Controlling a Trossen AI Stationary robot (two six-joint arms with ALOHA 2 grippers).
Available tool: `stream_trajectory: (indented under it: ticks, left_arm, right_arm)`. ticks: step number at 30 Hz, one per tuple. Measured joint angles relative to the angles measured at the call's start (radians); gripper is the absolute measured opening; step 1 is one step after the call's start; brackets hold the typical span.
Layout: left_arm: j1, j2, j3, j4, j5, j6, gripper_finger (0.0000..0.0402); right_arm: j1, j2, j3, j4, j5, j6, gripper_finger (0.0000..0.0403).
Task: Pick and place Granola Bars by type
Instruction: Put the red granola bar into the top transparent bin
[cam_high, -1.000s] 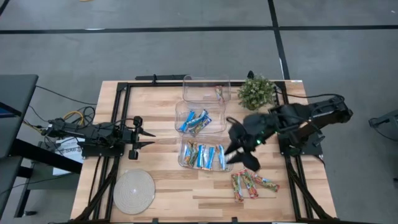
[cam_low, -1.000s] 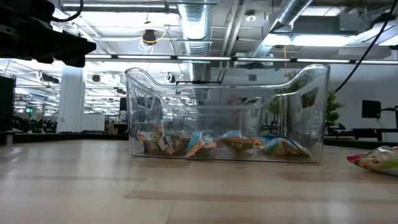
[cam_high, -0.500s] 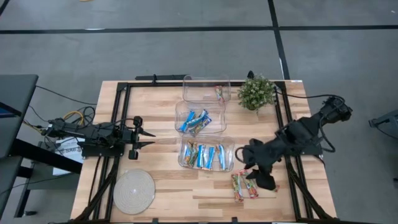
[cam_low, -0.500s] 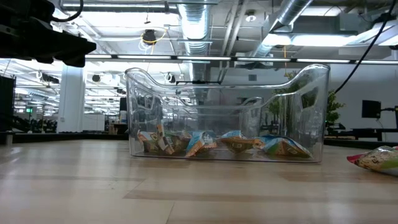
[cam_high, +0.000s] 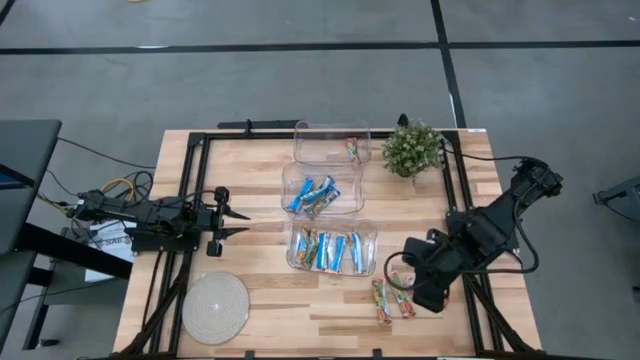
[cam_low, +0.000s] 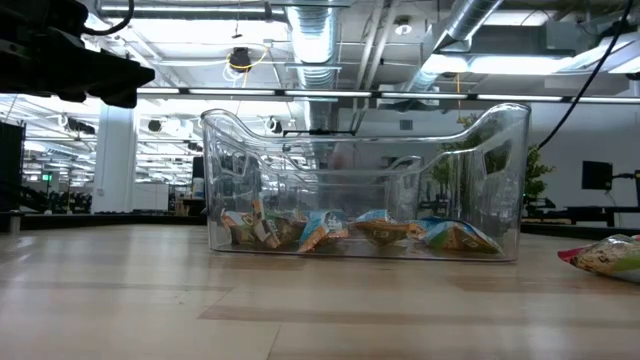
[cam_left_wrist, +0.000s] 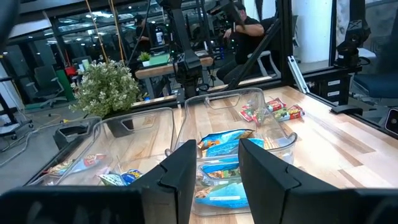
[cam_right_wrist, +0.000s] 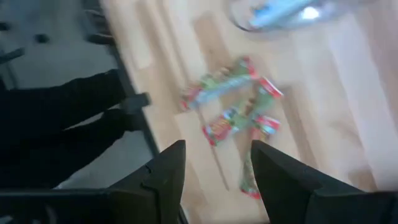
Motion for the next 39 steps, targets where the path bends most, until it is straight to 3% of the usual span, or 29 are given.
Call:
stream_trajectory:
  ticks: [8, 14, 21, 33, 39]
  left_arm:
    - [0.0, 0.0, 0.0, 0.0, 0.0, -0.001, 0.0114]
    - [0.0, 0.0, 0.0, 0.0, 0.0, 0.0, 0.0114]
    - [0.0, 0.0, 0.0, 0.0, 0.0, -0.001, 0.0114]
    - [0.0, 0.0, 0.0, 0.0, 0.0, -0.007, 0.0114]
    - [0.0, 0.0, 0.0, 0.0, 0.0, -0.004, 0.0114]
  right_arm:
    - [0.037, 0.022, 0.0, -0.183, -0.004, 0.175, 0.0173]
    - [0.066, 0.053, -0.019, -0.221, -0.004, 0.182, 0.0173]
    - [0.074, 0.051, -0.135, -0.222, -0.031, 0.182, 0.0173]
    - [0.073, 0.012, -0.439, 0.052, -0.102, 0.181, 0.0173]
    - [0.073, 0.011, -0.526, 0.133, -0.147, 0.182, 0.0173]
